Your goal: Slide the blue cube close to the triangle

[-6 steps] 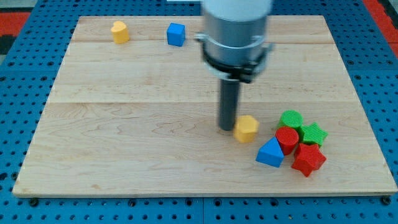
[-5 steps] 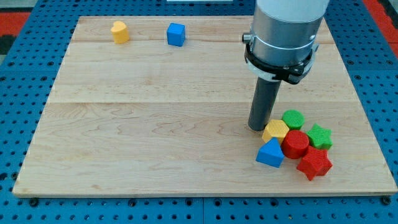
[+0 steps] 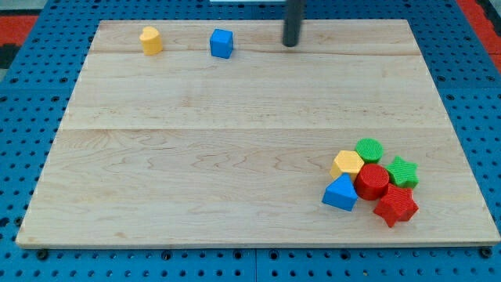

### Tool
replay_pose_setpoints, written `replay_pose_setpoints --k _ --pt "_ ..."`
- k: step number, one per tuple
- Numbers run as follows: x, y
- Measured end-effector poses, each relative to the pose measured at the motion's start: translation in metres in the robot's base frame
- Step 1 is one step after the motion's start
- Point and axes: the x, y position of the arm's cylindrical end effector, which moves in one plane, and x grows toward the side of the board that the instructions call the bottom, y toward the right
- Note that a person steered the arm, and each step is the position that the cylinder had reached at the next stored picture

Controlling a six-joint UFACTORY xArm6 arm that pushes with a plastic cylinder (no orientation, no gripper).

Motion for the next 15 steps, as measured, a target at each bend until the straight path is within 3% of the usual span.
replay_pose_setpoints --k 1,2,3,6,8,10,11,12,13,15 --pt "-0.001 -0.071" --pt "-0.013 -0.098" --pt "0.027 -0.13" --pt "0.08 -0.204" --pt "0.154 -0.223" --pt "0.174 -0.288" --pt "0.196 -0.273" --pt "0.185 -0.177" --pt "0.172 -0.14" --pt "0.144 -0.129"
